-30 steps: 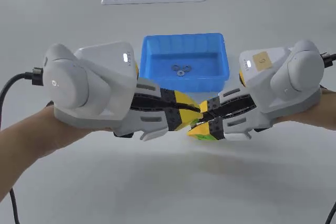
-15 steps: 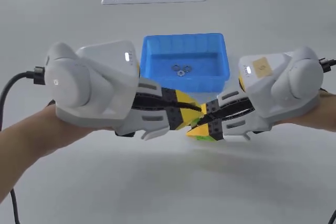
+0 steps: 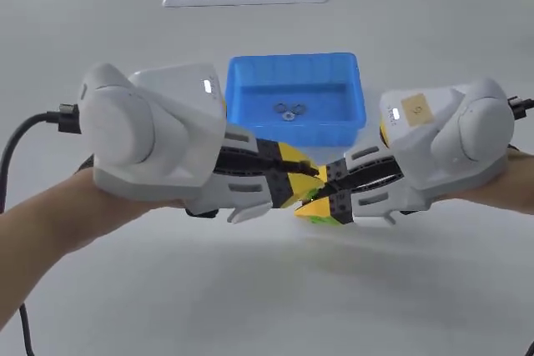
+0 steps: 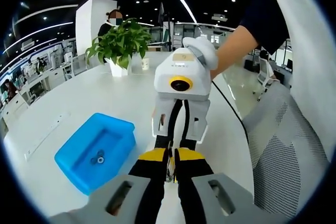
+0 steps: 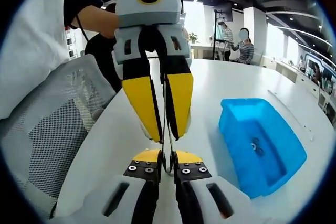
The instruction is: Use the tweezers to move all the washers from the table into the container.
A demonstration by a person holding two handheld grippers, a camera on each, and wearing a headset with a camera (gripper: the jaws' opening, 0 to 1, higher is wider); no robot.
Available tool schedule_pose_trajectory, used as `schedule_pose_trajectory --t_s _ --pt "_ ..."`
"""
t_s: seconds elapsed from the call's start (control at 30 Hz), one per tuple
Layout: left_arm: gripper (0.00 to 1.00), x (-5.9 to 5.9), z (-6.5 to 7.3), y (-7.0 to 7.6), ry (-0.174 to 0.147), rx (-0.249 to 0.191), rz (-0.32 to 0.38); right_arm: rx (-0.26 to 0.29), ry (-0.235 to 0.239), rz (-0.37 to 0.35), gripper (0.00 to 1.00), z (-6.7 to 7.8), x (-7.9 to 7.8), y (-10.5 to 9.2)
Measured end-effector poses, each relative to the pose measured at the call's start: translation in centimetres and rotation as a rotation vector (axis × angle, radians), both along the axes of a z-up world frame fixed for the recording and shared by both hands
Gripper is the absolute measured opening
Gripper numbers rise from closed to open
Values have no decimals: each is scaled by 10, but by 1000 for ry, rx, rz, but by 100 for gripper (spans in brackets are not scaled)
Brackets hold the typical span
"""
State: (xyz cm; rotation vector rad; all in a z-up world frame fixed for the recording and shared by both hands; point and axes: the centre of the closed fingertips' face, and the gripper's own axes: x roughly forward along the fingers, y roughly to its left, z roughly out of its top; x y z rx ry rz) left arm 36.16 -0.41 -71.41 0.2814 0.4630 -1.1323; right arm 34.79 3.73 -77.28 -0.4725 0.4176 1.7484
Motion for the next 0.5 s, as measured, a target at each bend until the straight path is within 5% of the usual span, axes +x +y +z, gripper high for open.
schedule_pose_trajectory --t_s 0.5 --pt "16 0 12 7 -11 -24 31 9 -2 -39 9 8 5 -1"
